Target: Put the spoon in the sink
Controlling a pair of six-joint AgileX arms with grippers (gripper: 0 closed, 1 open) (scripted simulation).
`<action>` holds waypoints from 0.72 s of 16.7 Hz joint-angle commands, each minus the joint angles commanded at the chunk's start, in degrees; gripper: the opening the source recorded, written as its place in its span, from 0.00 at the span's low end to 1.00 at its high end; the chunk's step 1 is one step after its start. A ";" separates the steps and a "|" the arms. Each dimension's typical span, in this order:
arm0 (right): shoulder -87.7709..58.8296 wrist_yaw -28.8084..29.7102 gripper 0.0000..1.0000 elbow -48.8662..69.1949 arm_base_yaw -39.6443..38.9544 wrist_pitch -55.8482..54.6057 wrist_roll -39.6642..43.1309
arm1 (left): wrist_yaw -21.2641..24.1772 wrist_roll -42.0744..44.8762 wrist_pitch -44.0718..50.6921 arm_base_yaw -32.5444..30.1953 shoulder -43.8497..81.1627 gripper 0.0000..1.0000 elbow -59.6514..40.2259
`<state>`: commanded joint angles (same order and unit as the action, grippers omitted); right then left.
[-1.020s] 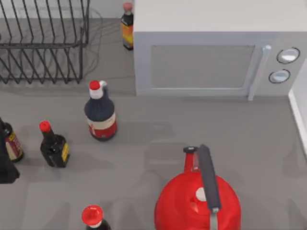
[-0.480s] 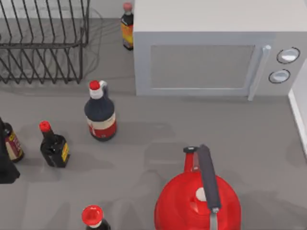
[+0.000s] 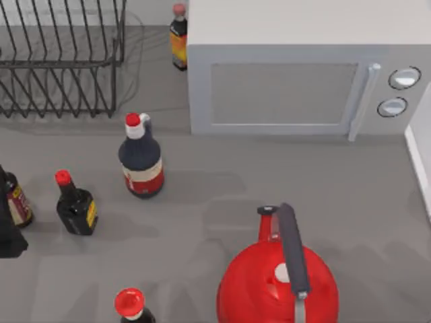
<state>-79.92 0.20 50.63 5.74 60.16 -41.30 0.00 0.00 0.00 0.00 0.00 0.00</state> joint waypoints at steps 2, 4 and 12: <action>-0.33 0.01 1.00 0.24 0.03 0.25 -0.18 | 0.00 0.00 0.00 0.00 0.00 1.00 0.00; -0.33 0.01 1.00 0.24 0.03 0.25 -0.18 | 0.00 0.00 0.00 0.00 0.00 1.00 0.00; -6.21 0.00 1.00 -6.74 -0.09 -12.91 -0.36 | 0.00 0.00 0.00 0.00 0.00 1.00 0.00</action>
<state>-86.13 0.20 43.89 5.66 47.24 -41.66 0.00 0.00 0.00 0.00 0.00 0.00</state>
